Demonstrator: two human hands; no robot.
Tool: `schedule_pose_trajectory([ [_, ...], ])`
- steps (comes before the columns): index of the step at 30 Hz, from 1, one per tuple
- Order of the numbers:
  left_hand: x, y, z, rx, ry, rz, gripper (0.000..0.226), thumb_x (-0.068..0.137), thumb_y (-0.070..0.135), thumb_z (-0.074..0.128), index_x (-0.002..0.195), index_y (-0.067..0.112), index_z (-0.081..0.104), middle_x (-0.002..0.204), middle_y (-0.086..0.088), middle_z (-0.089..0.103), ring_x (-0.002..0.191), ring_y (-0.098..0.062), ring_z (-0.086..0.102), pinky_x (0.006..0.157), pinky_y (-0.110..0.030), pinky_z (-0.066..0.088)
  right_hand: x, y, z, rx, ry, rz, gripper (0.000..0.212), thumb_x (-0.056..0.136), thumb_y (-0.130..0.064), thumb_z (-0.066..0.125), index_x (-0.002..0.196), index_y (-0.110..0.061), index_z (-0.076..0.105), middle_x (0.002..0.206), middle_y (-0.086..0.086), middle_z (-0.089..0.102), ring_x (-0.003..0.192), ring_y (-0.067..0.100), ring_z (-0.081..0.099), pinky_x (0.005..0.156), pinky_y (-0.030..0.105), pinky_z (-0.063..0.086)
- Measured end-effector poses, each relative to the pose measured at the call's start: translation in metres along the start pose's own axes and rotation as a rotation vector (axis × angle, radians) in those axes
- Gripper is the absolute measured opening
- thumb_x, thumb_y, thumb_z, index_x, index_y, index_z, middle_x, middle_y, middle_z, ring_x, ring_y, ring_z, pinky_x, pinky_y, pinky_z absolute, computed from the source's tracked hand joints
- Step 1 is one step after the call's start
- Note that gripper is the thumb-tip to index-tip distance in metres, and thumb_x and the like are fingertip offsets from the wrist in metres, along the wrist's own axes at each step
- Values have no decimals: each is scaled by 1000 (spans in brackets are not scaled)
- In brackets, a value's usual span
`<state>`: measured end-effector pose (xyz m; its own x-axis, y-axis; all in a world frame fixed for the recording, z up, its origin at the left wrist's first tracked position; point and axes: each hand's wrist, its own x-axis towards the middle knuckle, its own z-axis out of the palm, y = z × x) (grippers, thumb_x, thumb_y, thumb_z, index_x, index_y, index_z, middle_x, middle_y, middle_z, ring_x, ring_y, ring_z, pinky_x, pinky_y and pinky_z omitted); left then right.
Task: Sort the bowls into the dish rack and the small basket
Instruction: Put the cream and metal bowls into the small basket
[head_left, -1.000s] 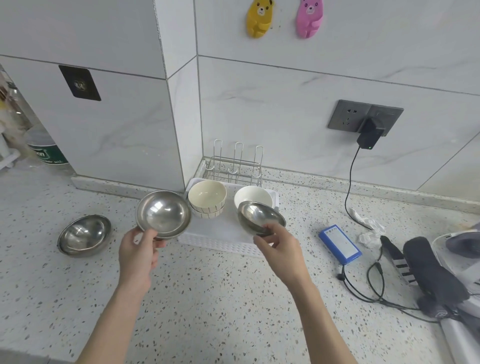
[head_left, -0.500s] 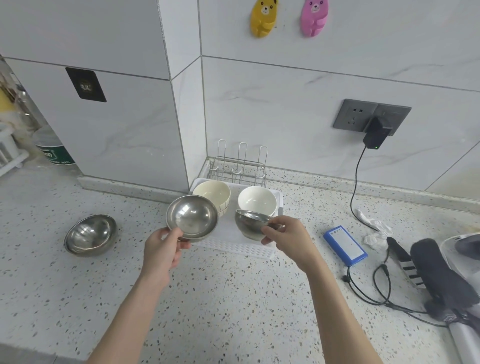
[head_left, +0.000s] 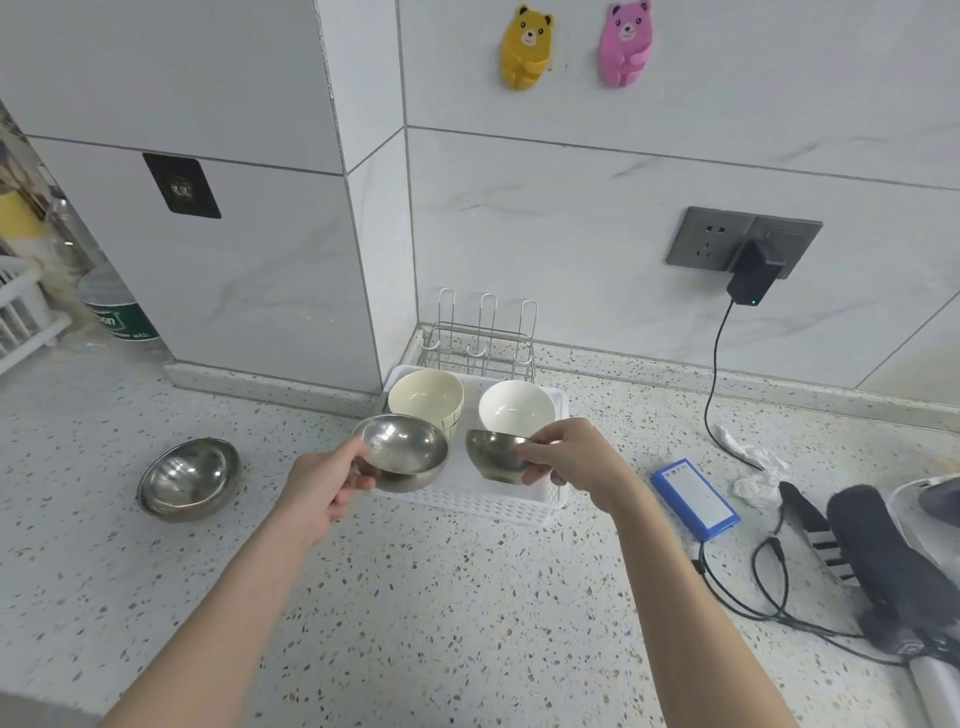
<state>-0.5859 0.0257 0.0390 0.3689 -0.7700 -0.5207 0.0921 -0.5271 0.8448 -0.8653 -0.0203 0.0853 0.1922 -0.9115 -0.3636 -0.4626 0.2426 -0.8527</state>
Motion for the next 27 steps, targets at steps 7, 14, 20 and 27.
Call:
schedule_pose_trajectory([
  [7, 13, 18, -2, 135, -10, -2, 27, 90, 28, 60, 77, 4, 63, 53, -6, 58, 36, -11, 30, 32, -15, 21, -3, 4, 0, 77, -11, -10, 19, 86, -15, 68, 87, 3, 71, 64, 12, 73, 35, 4, 34, 36, 9, 29],
  [14, 27, 36, -6, 341, -141, -74, 24, 90, 26, 54, 77, 10, 66, 47, -1, 54, 34, -8, 26, 31, -15, 17, -4, 7, 0, 92, -19, -12, 13, 85, -17, 69, 76, -8, 71, 65, 10, 73, 37, 6, 35, 36, 12, 27],
  [20, 41, 43, -7, 441, -236, -178, 36, 98, 35, 50, 92, 3, 66, 48, 3, 49, 37, -7, 22, 30, -17, 15, -3, 10, 4, 73, -15, -12, 13, 84, -17, 69, 80, -5, 72, 67, 13, 73, 37, 5, 37, 35, 11, 27],
  [27, 46, 50, 4, 603, -280, -226, 52, 98, 40, 50, 104, -9, 66, 43, 5, 38, 32, -6, 20, 30, -17, 16, 1, 19, 12, 64, -6, 7, 12, 87, -15, 66, 85, -5, 72, 65, 10, 73, 39, 5, 37, 36, 10, 29],
])
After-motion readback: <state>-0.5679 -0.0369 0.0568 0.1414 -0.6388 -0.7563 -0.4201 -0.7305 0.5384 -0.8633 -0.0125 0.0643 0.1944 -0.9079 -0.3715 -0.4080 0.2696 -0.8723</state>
